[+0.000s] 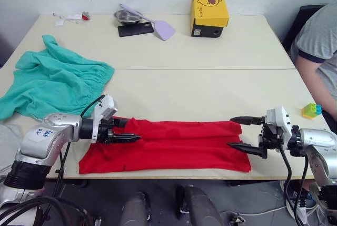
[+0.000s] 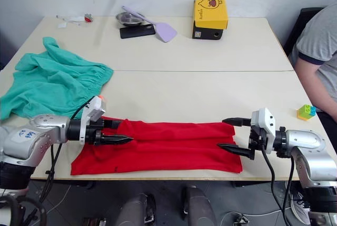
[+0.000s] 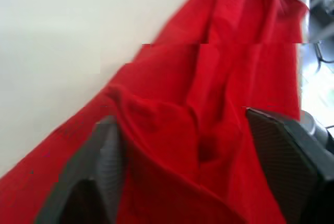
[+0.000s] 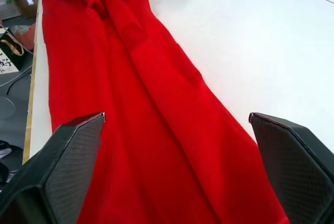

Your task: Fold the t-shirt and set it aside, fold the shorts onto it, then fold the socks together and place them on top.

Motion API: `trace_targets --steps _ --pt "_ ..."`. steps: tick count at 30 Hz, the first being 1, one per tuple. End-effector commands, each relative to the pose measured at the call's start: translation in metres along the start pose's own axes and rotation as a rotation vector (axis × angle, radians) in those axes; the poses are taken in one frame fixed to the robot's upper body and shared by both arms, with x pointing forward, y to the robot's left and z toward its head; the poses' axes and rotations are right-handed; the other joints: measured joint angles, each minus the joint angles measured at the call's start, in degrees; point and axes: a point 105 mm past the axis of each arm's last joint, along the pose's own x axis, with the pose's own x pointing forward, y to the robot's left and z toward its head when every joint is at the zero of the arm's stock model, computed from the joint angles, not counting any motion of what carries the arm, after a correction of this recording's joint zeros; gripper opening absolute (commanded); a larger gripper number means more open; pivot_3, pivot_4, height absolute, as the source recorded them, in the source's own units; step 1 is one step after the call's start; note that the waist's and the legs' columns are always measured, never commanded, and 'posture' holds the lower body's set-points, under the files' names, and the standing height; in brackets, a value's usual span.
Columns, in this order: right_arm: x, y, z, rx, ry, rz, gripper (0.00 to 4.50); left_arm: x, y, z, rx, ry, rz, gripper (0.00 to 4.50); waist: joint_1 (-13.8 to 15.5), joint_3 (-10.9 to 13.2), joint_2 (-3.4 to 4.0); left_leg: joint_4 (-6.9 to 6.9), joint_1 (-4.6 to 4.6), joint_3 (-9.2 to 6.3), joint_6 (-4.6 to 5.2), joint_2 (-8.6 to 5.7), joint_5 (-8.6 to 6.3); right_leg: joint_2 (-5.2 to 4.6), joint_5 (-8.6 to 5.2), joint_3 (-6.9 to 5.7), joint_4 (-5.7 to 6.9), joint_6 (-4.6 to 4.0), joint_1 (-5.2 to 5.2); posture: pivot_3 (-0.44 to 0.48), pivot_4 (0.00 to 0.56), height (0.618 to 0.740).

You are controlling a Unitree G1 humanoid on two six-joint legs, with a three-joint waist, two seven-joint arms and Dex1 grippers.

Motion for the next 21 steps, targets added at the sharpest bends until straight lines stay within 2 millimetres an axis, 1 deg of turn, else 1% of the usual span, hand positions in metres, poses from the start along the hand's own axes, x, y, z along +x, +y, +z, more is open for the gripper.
trace_targets --steps 1,3,4,5,8,9,13,16,19,21 --pt "-0.003 0.001 0.01 -0.03 -0.013 -0.008 4.5 0.002 -0.017 0.007 0.139 -0.021 -0.092 2.36 0.02 0.0 0.0 -0.01 0.0 0.0 0.01 0.0 -0.01 -0.01 0.0 0.0 0.0 0.0 0.0 0.0 0.15 0.74" --pt "-0.004 0.001 0.01 -0.037 -0.012 -0.01 4.5 0.004 -0.025 -0.002 0.232 0.007 -0.142 1.71 -0.04 -0.01 0.02 -0.01 -0.01 0.0 0.01 0.0 -0.01 -0.01 0.0 0.0 -0.02 0.0 0.0 0.0 0.15 0.74" --pt "-0.004 0.001 0.01 -0.039 -0.011 -0.011 4.5 0.005 -0.027 -0.007 0.28 0.02 -0.154 1.32 -0.02 -0.01 0.02 -0.03 0.0 0.0 0.02 0.0 -0.02 -0.01 0.0 0.01 -0.03 -0.01 0.0 0.0 0.15 0.74" --pt "-0.004 0.001 0.01 -0.04 -0.01 -0.01 4.5 0.006 -0.03 -0.011 0.325 0.032 -0.17 1.05 -0.04 -0.01 0.02 -0.03 0.0 0.01 0.03 0.0 -0.02 -0.01 0.0 0.0 -0.03 -0.01 0.0 0.0 0.15 0.74" --pt "-0.005 0.001 0.009 -0.042 -0.007 -0.009 4.5 0.006 -0.034 -0.021 0.39 0.055 -0.193 0.11 0.0 -0.01 0.02 -0.03 0.0 0.0 0.07 0.0 -0.04 -0.01 -0.01 0.0 -0.04 -0.01 0.0 0.0 0.15 0.74" --pt "-0.005 0.001 0.009 -0.042 -0.006 -0.007 4.5 0.006 -0.037 -0.024 0.414 0.057 -0.211 0.05 0.03 -0.01 0.02 -0.02 0.0 0.0 0.3 0.0 -0.17 -0.01 -0.01 0.0 -0.04 -0.01 0.0 0.0 0.15 0.74" --pt "-0.006 0.003 0.007 -0.043 0.005 -0.002 4.5 0.005 -0.045 -0.033 0.525 0.087 -0.248 0.05 0.02 -0.01 0.02 -0.03 -0.01 -0.01 0.36 0.0 -0.2 -0.03 -0.01 0.0 -0.05 -0.02 0.0 0.0 0.15 0.74" --pt "-0.005 0.003 0.006 -0.045 0.006 0.0 4.5 0.005 -0.042 -0.032 0.482 0.049 -0.217 0.05 0.0 -0.01 0.02 -0.03 -0.01 0.0 0.38 0.01 -0.21 -0.03 -0.01 0.0 -0.05 -0.02 0.0 0.0 0.15 0.74" --pt "-0.003 0.002 0.007 -0.041 -0.002 -0.005 4.5 0.003 -0.038 -0.025 0.455 0.016 -0.156 0.66 0.01 -0.01 0.02 -0.02 -0.01 -0.01 0.4 0.01 -0.2 -0.03 -0.01 -0.01 -0.05 -0.01 0.0 0.0 0.15 0.74" --pt "0.0 0.001 0.01 -0.011 -0.03 -0.009 4.5 -0.001 -0.039 -0.017 0.435 -0.036 -0.136 1.25 -0.08 -0.01 0.02 -0.03 -0.01 -0.01 0.4 0.01 -0.21 -0.02 -0.01 -0.01 -0.05 -0.01 0.01 0.0 0.15 0.74"
